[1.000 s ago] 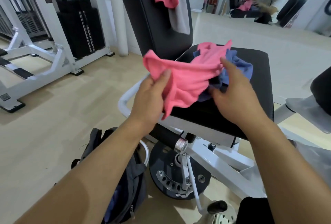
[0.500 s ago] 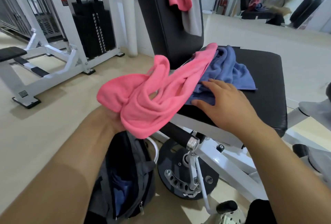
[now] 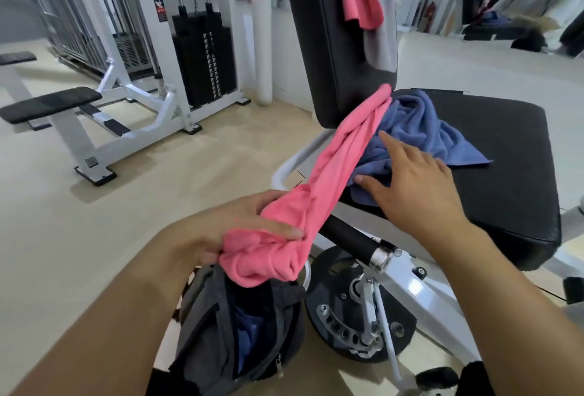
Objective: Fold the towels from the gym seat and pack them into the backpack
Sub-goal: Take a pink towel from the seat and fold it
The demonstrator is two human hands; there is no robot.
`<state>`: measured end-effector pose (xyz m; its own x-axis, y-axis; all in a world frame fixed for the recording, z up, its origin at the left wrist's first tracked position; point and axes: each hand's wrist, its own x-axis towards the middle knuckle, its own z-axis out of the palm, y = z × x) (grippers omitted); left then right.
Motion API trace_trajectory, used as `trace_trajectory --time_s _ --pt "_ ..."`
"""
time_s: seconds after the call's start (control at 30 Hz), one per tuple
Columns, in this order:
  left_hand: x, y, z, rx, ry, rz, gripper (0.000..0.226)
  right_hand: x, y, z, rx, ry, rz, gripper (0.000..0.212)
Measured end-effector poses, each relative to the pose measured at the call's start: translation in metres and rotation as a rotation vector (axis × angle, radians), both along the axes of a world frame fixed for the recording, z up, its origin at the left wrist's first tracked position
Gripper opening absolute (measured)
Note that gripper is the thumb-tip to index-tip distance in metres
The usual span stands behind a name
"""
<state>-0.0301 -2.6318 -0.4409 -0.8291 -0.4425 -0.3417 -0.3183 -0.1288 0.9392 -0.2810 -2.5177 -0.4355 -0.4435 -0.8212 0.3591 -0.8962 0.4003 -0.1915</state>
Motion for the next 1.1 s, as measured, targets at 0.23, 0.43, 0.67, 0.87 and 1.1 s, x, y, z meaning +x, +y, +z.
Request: trace_trajectory --time_s 0.23,0.43,0.67,0.87,1.1 --pt "0.024 -0.006 -0.017 -0.181 -0.183 0.142 0.017 -0.02 -0.014 0.01 0.111 0.03 -0.183 0.043" --pt "0.028 0.007 -0.012 -0.127 -0.133 0.098 0.041 -0.045 -0.014 0.022 0.188 -0.086 -0.41 0.045" --pt "0.021 0.014 -0.007 0.132 0.134 0.313 0.025 0.066 0.008 0.051 -0.031 -0.277 0.392 0.047" --pt "0.017 0.02 0.012 0.406 0.349 0.698 0.023 0.136 0.019 0.026 0.155 -0.443 0.494 0.1" --pt "0.039 0.022 0.005 0.179 0.413 0.978 0.051 0.162 0.006 0.0 -0.053 -0.655 0.543 0.021"
